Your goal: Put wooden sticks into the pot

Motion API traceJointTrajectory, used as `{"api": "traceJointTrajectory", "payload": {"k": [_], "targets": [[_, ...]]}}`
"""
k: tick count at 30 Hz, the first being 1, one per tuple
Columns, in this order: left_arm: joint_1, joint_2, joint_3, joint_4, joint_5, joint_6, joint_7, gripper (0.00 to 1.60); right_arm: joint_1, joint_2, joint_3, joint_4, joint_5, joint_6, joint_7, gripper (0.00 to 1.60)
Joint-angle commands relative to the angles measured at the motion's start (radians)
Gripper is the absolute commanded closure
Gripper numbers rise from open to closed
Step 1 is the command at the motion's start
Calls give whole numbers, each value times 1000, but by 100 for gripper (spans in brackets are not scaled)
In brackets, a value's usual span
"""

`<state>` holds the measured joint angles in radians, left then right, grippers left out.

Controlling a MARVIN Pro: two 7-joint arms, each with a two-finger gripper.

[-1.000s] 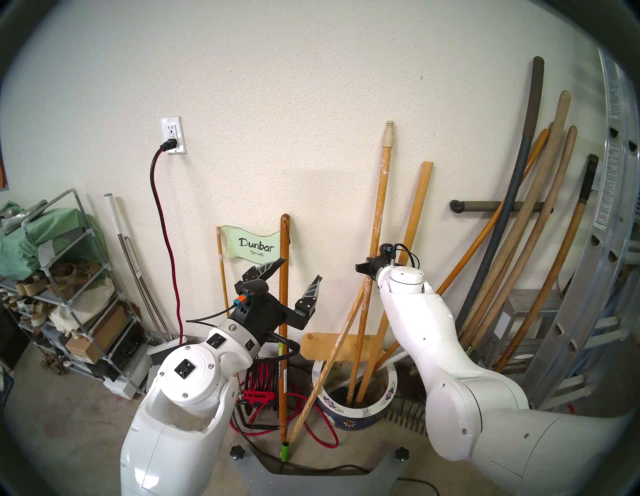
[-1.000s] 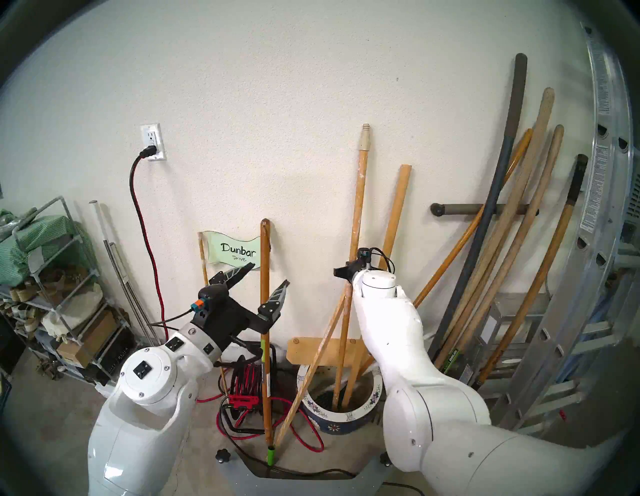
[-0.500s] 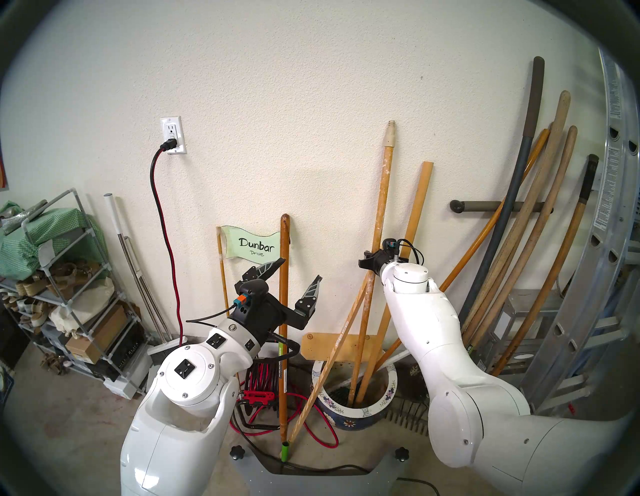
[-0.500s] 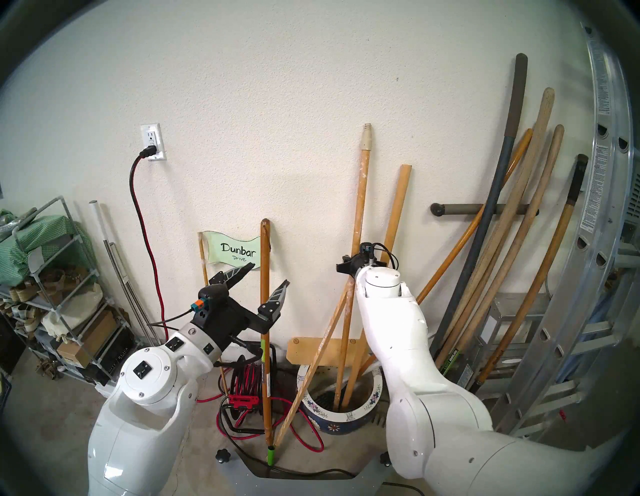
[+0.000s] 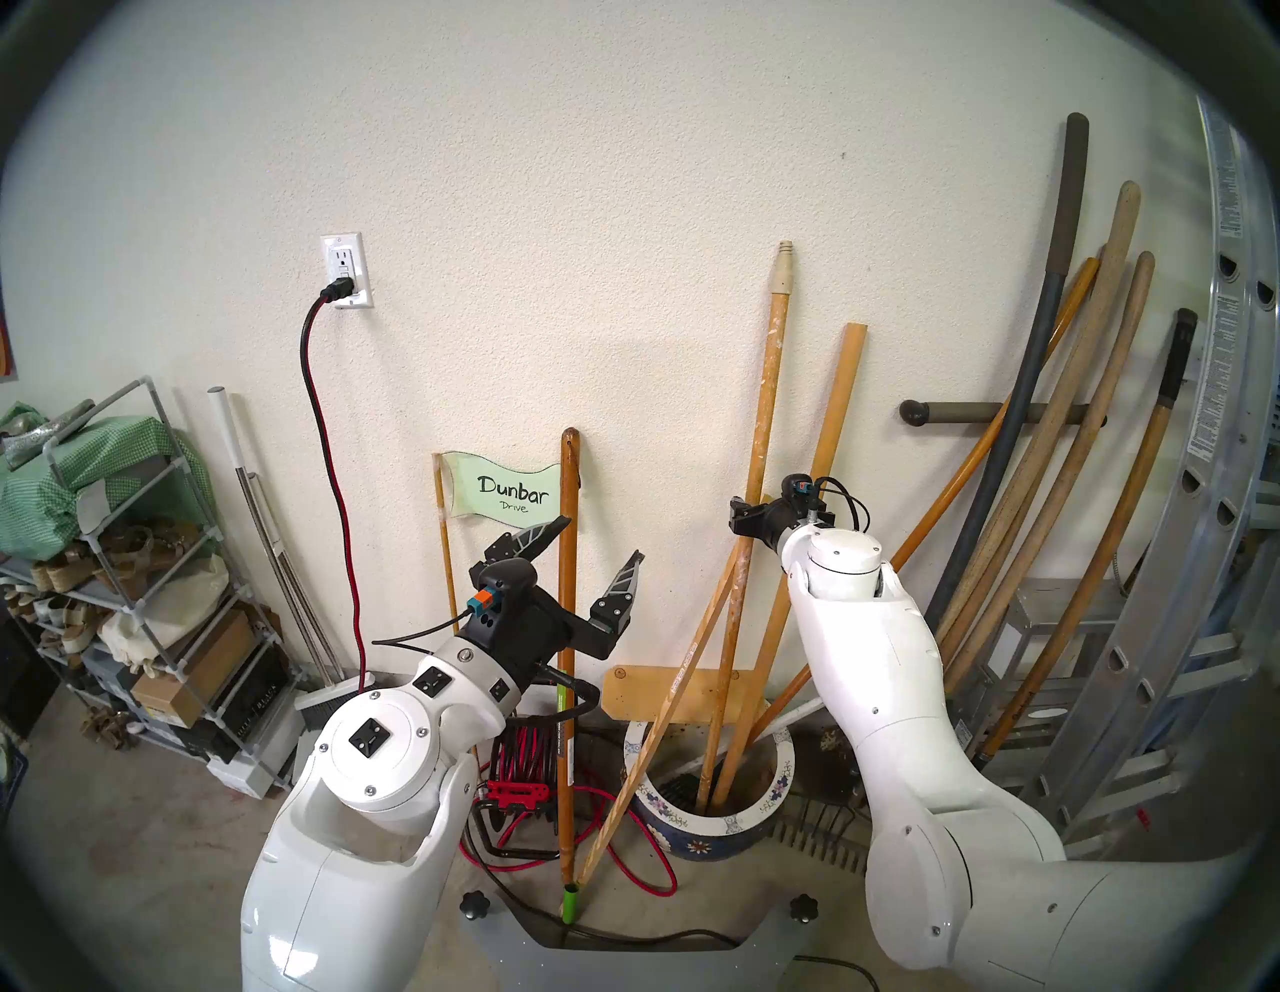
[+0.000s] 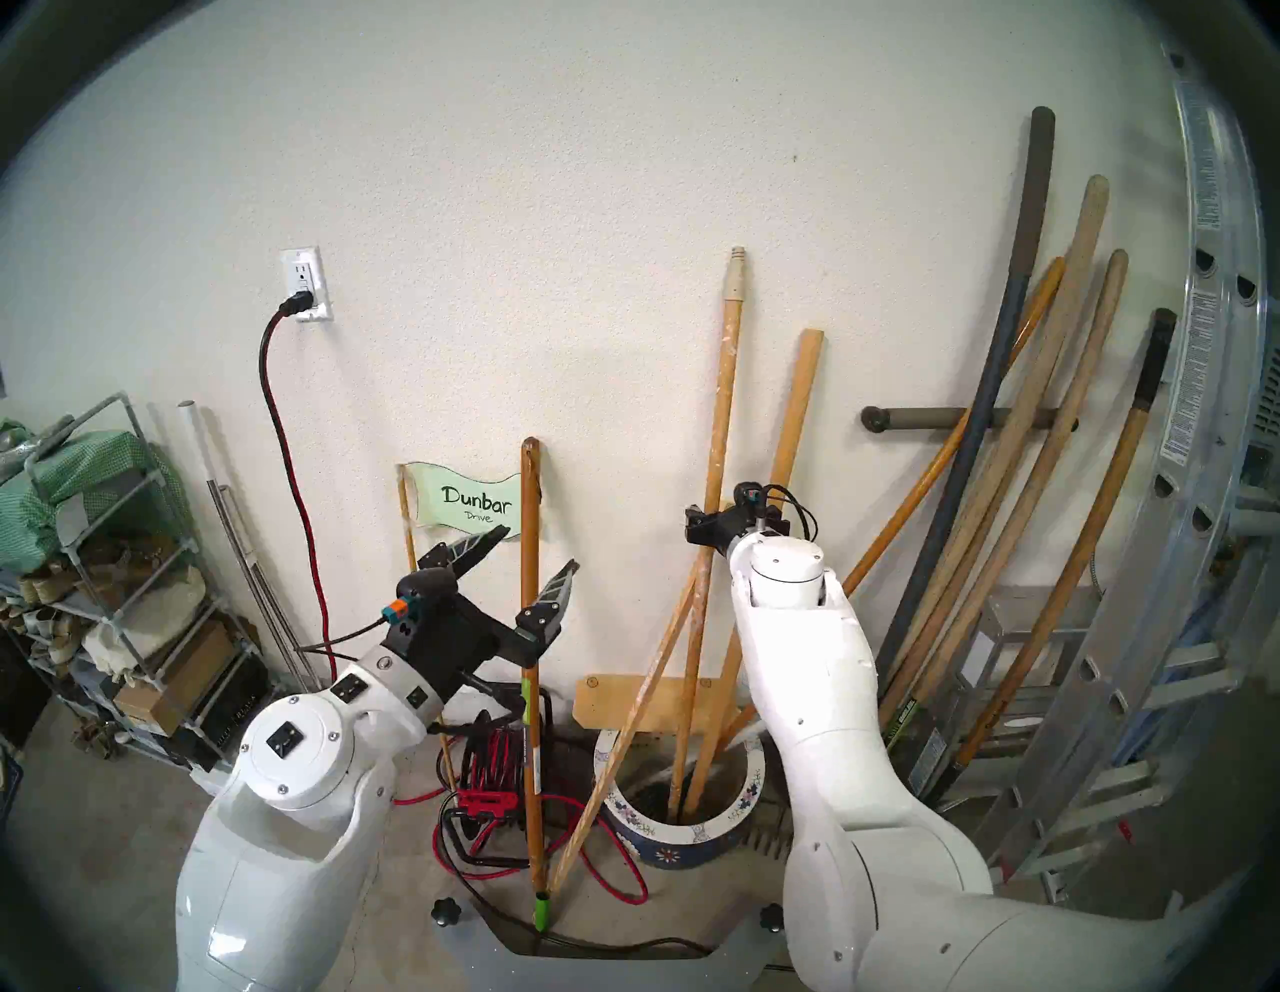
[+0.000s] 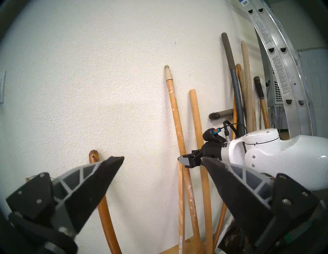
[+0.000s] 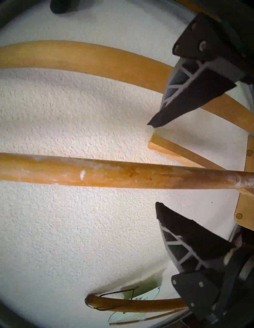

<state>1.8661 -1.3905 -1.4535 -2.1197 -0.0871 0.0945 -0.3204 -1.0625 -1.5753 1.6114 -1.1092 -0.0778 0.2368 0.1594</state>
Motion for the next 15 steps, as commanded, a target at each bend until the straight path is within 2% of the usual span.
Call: {"api": "traceJointTrajectory", "payload": {"k": [1,7,8,9,15], "targets": [[0,0,0,0,0,0,0,0,-58,1,10,-112,29,-28,40,0],[0,0,0,0,0,0,0,0,-122,16,26,-200,55,-47,92,0],[0,0,0,0,0,0,0,0,-164,24,30,-254,60,-42,111,0],[0,0,0,0,0,0,0,0,-168,27,33,-249,64,-47,121,0],[0,0,0,0,0,0,0,0,-249,42,50,-355,84,-26,182,0]]}}
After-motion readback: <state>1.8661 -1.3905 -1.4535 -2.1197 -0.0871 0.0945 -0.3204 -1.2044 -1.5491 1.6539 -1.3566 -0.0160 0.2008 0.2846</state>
